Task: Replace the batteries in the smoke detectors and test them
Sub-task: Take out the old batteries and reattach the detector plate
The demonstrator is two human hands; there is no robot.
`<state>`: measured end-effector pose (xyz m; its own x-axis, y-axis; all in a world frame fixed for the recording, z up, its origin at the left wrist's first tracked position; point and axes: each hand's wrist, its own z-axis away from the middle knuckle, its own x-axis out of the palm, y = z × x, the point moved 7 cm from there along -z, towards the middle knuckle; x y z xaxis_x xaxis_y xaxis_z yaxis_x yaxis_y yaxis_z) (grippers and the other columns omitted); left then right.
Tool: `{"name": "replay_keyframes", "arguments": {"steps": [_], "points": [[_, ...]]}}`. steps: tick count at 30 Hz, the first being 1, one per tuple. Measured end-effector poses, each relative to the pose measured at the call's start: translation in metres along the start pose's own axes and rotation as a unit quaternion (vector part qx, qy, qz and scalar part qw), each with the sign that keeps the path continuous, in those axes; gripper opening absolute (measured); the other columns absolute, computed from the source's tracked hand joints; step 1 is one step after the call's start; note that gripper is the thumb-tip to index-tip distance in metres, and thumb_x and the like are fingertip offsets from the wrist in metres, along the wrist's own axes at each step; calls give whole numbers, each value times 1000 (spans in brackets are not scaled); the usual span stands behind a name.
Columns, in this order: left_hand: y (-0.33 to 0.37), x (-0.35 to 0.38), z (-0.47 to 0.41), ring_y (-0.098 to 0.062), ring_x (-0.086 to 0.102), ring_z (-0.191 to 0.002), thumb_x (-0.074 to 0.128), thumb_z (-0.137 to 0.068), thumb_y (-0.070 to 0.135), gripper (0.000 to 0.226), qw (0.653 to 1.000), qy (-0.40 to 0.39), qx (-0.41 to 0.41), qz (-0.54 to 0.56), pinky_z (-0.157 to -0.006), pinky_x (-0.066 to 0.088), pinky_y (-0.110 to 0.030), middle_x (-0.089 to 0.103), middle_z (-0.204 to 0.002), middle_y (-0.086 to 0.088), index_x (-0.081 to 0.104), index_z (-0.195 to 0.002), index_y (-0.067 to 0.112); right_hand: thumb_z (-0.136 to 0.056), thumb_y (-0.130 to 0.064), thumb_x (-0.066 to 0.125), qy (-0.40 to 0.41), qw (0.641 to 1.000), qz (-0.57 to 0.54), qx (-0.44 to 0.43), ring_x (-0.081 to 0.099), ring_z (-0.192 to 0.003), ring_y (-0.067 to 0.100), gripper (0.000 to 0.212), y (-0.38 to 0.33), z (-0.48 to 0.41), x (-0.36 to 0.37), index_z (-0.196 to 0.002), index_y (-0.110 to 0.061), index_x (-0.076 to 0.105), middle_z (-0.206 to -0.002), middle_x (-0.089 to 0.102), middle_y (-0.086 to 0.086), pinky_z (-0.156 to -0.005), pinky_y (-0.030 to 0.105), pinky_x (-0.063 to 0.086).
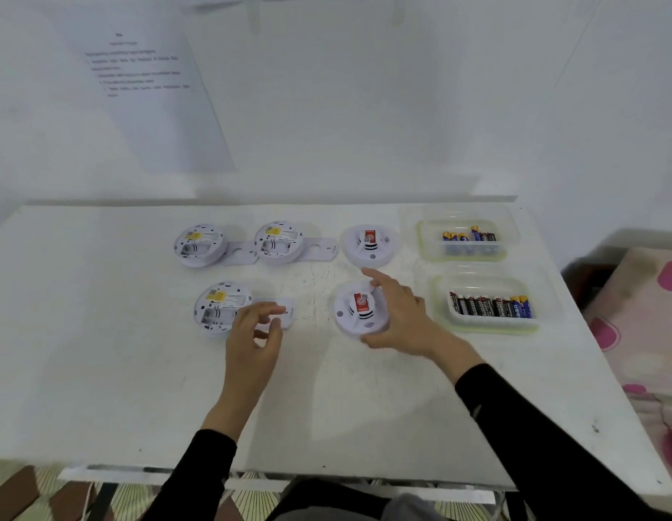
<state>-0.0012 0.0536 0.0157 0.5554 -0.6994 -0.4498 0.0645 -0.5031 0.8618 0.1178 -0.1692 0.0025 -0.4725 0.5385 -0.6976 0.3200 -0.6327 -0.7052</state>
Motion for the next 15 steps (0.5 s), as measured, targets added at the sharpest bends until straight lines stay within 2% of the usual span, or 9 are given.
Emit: {"name": "replay_keyframes", "arguments": {"steps": [2, 5, 7, 8, 10, 11, 13, 15], "points": [[-4, -13, -7, -7, 58, -94, 62, -91, -3, 30, 1000, 10, 23, -11, -74, 45, -10, 62, -110, 5, 66, -99, 26, -65, -20, 76, -71, 995, 69, -17, 33, -126, 17, 105, -7, -7, -1, -144, -46, 14, -137, 35, -10, -99, 33, 23], [-13, -34, -17, -17, 58, -103, 65, -89, -2, 29, 999, 30, 27, -30, -86, 47, -25, 64, -111, 6, 65, -101, 25, -65, -11, 74, -127, 973, 185, -57, 25, -135, 16, 107, -20, -16, 4, -146, -45, 13, -148, 27, -12, -104, 33, 24], [-21, -48, -24, -20, 54, -110, 69, -87, -1, 28, 997, 51, 24, -56, -94, 42, -32, 62, -112, 8, 66, -105, 20, -68, -8, 72, -149, 954, 252, -59, 15, -143, 18, 108, -24, -20, 10, -148, -43, 9, -153, 19, -10, -114, 37, 16], [-25, -55, -27, -21, 53, -114, 71, -85, 3, 28, 996, 59, 23, -69, -99, 36, -28, 61, -116, 6, 66, -108, 18, -69, -9, 71, -156, 950, 265, -52, 8, -147, 19, 108, -28, -20, 13, -148, -43, 6, -156, 15, -8, -118, 42, 8], [-35, -65, -30, -19, 48, -122, 76, -81, 18, 39, 994, 59, 17, -89, -103, 26, -20, 58, -128, 0, 62, -117, 16, -70, -16, 69, -145, 959, 237, -62, -2, -148, 18, 103, -47, -22, 25, -149, -41, 7, -158, 9, -6, -119, 47, -4], [-42, -67, -32, -18, 44, -127, 80, -79, 24, 50, 995, 50, -3, -89, -106, 24, -22, 54, -135, -2, 59, -123, 15, -72, -19, 67, -126, 965, 212, -88, -2, -148, 17, 96, -61, -24, 34, -149, -38, 12, -159, 10, -5, -120, 46, -5], [-58, -68, -33, -17, 34, -135, 89, -72, 28, 76, 995, 11, -65, -69, -112, 24, -29, 42, -145, -3, 48, -135, 17, -79, -22, 63, -89, 972, 163, -145, 4, -149, 18, 81, -90, -31, 56, -149, -28, 23, -159, 16, -2, -121, 40, -2], [-74, -63, -34, -19, 32, -139, 93, -65, 32, 97, 993, -31, -104, -39, -115, 29, -34, 37, -150, -4, 40, -143, 17, -87, -21, 60, -90, 977, 124, -149, 10, -148, 19, 70, -106, -42, 83, -149, -21, 27, -159, 20, 1, -121, 33, 3]]}}
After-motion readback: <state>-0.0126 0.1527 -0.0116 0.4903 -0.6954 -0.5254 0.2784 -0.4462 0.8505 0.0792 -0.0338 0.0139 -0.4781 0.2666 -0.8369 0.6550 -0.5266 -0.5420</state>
